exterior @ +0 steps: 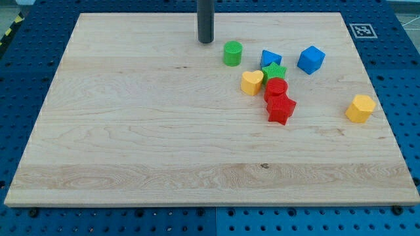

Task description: Move the green circle closer to the group of blocks

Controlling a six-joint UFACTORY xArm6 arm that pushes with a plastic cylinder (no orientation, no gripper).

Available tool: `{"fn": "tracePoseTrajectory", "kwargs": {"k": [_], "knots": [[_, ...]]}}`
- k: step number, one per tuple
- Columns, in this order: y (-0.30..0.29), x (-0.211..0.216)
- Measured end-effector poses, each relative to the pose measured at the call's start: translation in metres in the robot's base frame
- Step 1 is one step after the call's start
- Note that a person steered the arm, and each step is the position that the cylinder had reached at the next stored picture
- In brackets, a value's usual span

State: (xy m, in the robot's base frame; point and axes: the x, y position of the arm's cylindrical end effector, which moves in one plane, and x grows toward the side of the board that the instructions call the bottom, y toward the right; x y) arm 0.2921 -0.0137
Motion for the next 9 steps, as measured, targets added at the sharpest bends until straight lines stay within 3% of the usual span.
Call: {"fn": "tracePoseTrajectory", "kwargs": {"k": [7, 9], "knots": [[0.079, 0.035], [0.052, 0.045]]}}
